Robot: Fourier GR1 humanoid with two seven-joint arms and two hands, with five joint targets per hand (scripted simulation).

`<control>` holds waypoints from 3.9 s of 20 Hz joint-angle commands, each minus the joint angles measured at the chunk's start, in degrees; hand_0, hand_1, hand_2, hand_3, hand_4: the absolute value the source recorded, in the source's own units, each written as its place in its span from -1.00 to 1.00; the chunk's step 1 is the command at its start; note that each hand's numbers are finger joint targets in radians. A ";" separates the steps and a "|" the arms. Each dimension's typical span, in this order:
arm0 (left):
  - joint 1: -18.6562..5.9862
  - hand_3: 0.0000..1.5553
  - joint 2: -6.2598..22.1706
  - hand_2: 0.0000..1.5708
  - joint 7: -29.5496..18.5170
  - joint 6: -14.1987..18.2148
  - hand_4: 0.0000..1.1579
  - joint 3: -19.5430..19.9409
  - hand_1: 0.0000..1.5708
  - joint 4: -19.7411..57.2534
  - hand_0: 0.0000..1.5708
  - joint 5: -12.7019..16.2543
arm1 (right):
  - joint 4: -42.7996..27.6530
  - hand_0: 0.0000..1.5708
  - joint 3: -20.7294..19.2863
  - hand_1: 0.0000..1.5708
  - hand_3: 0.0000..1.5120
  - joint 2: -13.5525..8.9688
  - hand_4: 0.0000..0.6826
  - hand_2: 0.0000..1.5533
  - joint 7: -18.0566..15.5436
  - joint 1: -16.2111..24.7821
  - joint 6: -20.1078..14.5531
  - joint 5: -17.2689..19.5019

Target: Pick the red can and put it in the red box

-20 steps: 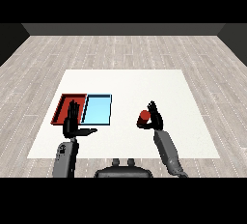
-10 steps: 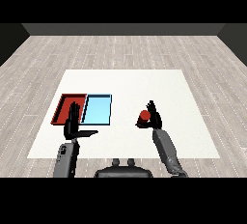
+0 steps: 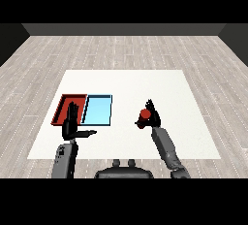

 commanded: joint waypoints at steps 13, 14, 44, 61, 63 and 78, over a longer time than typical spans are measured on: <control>-1.42 -1.00 1.12 -1.00 -0.34 -0.77 -1.00 1.51 -1.00 1.64 -1.00 0.78 | 7.65 0.89 3.72 0.89 0.91 0.41 0.94 0.89 -1.93 -5.93 -10.84 -0.89; -0.04 -1.00 -0.36 -1.00 2.23 0.66 -1.00 -0.99 -1.00 -1.88 -1.00 -0.63 | 3.31 0.91 5.62 0.91 0.91 0.41 0.96 0.89 -0.25 -3.01 -12.52 -0.80; -13.94 -1.00 -2.58 -1.00 4.73 9.80 -1.00 -18.70 -1.00 12.54 -1.00 -0.94 | -27.23 0.81 10.94 0.81 0.88 0.39 0.94 0.86 9.23 4.75 -15.14 5.75; -15.33 -1.00 -2.59 -1.00 10.75 14.94 -1.00 -27.85 -1.00 8.84 -1.00 -0.22 | -24.74 0.76 18.17 0.76 0.85 0.42 0.81 0.82 6.74 0.27 -19.26 2.48; -17.11 -1.00 -2.59 -1.00 10.42 18.50 -1.00 -29.98 -1.00 10.05 -1.00 1.12 | -22.44 0.77 21.56 0.77 0.85 0.42 0.80 0.81 3.89 -1.85 -23.38 0.28; -21.03 -1.00 -2.59 -1.00 15.52 20.91 -1.00 -31.38 -1.00 12.22 -1.00 1.00 | -25.96 0.85 28.37 0.85 0.83 0.42 0.80 0.84 7.05 -4.04 -26.97 -1.24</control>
